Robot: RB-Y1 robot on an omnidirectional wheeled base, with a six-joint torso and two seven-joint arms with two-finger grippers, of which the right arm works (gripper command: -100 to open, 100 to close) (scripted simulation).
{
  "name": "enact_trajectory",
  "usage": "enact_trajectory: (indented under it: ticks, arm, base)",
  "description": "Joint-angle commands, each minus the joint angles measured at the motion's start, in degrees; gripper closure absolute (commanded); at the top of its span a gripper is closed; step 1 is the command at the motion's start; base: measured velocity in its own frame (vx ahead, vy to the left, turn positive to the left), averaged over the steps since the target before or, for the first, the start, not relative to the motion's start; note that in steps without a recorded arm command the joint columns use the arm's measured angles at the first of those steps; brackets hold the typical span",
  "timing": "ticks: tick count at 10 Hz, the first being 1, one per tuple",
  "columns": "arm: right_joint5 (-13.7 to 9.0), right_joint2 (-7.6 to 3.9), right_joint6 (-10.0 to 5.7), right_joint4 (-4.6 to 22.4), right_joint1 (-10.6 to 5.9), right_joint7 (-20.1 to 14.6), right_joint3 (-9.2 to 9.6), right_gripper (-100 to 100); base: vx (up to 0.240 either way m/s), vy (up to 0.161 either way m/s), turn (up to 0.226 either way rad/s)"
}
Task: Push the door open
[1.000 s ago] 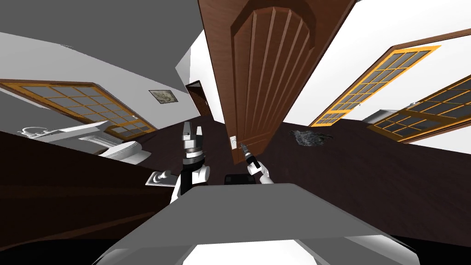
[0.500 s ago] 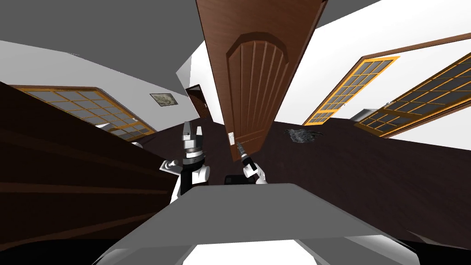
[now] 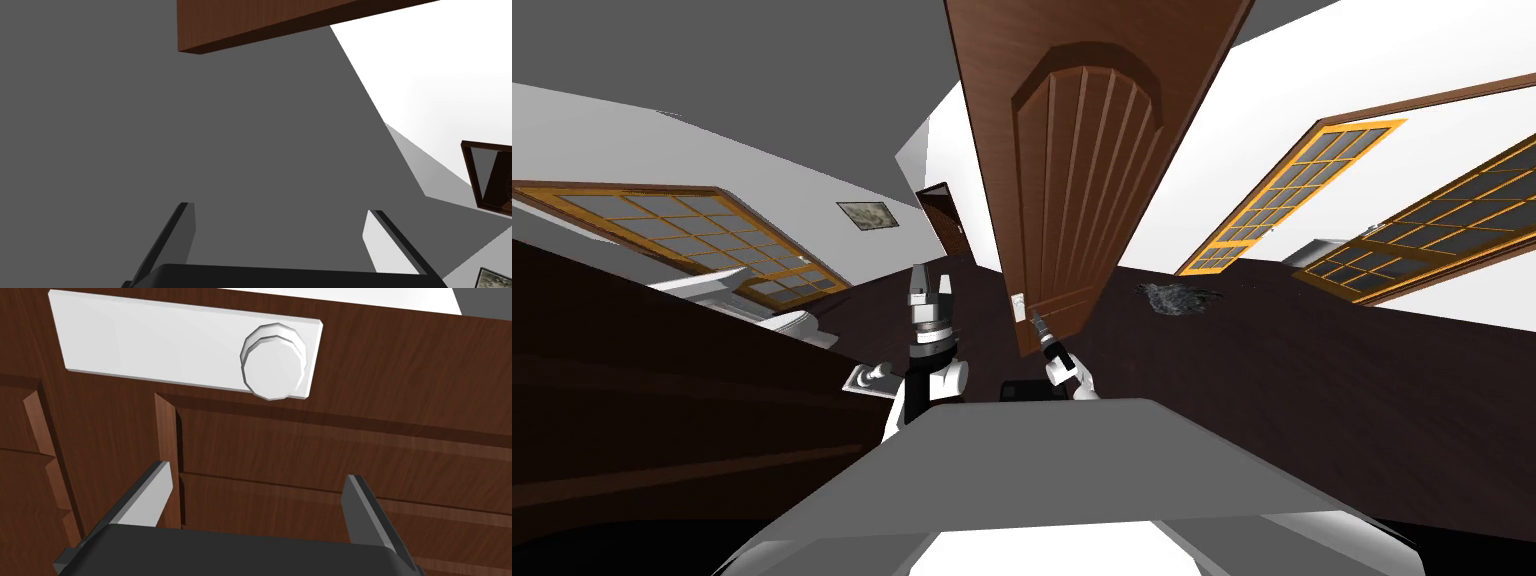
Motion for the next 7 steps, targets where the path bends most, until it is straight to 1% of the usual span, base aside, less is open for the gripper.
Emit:
enact_trajectory:
  ticks: [1, 2, 4, 5, 6, 7]
  arm:
    - [0.04, -0.03, -0.36, 0.6, -0.43, -0.03, -0.33, -100]
    - [0.05, 0.38, -0.54, 0.91, -0.66, -0.06, -0.52, -100]
    - [0.09, 2.72, -0.94, 1.61, -1.18, -0.13, -0.97, -100]
    - [0.1, 3.51, -1.01, 1.74, -1.28, -0.14, -1.05, -100]
    - [0.05, 2.97, -1.1, 2.04, -1.53, -0.22, -1.07, -100]
    - [0.05, 2.97, -1.1, 2.04, -1.53, -0.22, -1.07, 100]
  base:
    - [0.259, 0.105, 0.025]
    - [0.227, 0.113, 0.023]
    - [0.195, 0.139, 0.025]
    - [0.13, 0.118, 0.011]
    - [0.048, 0.048, -0.004]
    - [-0.005, -0.004, -0.006]
